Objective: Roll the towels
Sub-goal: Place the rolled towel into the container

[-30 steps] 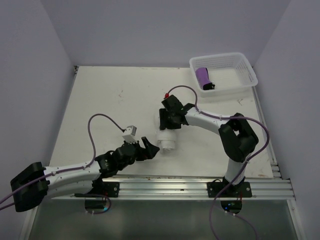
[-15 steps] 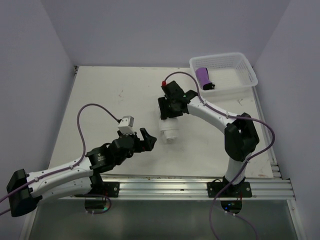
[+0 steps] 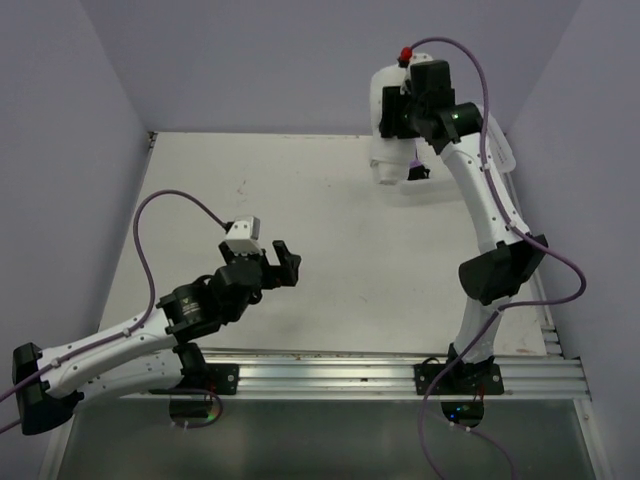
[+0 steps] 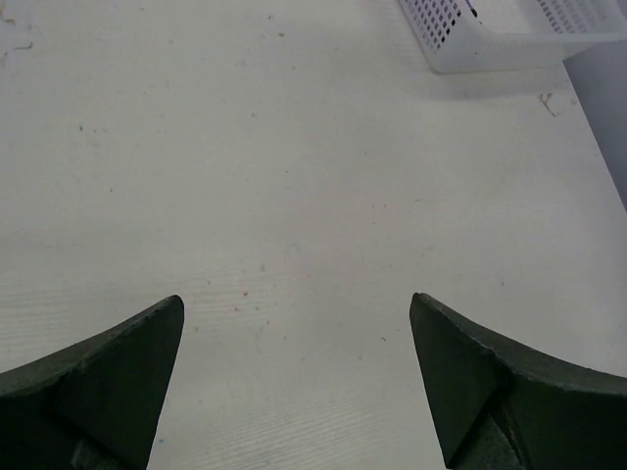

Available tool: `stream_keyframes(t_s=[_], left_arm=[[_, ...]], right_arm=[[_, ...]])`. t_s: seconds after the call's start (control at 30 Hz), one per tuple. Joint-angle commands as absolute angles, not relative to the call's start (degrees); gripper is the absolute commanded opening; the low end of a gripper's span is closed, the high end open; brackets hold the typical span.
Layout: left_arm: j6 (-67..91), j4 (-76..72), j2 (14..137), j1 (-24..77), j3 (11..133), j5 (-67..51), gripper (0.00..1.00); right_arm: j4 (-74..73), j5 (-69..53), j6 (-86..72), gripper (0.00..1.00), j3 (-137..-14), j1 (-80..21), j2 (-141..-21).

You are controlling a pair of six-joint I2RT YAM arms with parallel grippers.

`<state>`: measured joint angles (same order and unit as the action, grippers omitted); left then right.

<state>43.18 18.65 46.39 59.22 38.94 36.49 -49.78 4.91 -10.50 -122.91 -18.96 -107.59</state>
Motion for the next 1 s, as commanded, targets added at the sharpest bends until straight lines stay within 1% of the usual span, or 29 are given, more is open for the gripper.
stream_keyframes(t_s=[0.0, 0.07, 0.17, 0.27, 0.4, 0.63, 0.8, 0.97], left_arm=[[37.01, 20.13, 47.72, 58.36, 42.54, 41.39, 0.99], [35.78, 19.69, 48.43, 57.92, 42.89, 41.83, 1.00], [33.67, 19.16, 49.13, 56.78, 42.89, 42.28, 0.99], [31.73, 18.11, 50.27, 55.73, 42.63, 41.92, 1.00], [30.06, 16.88, 52.55, 54.41, 42.19, 41.40, 1.00], [28.92, 14.15, 56.07, 51.07, 41.57, 35.16, 1.00], [28.65, 12.66, 57.22, 48.00, 41.22, 30.94, 1.00], [28.74, 12.04, 57.48, 46.50, 40.78, 29.53, 0.99]], right_arm=[[-53.00, 10.01, -2.13, 0.00, -135.33, -16.45, -113.10], [-51.69, 13.60, -0.45, 0.00, -139.37, -14.07, -116.35], [-46.51, 15.74, 1.67, 0.00, -139.84, -11.61, -118.38], [-41.41, 19.32, 2.89, 0.00, -139.57, -10.99, -121.72], [-40.43, 26.87, 2.73, 0.00, -143.26, -10.99, -129.53], [-32.88, 36.55, 1.76, 0.00, -138.69, -10.20, -132.71], [-29.98, 37.53, -0.17, 0.00, -136.85, -9.49, -134.21], [-27.34, 37.62, -1.32, 0.00, -137.02, -9.49, -136.31]])
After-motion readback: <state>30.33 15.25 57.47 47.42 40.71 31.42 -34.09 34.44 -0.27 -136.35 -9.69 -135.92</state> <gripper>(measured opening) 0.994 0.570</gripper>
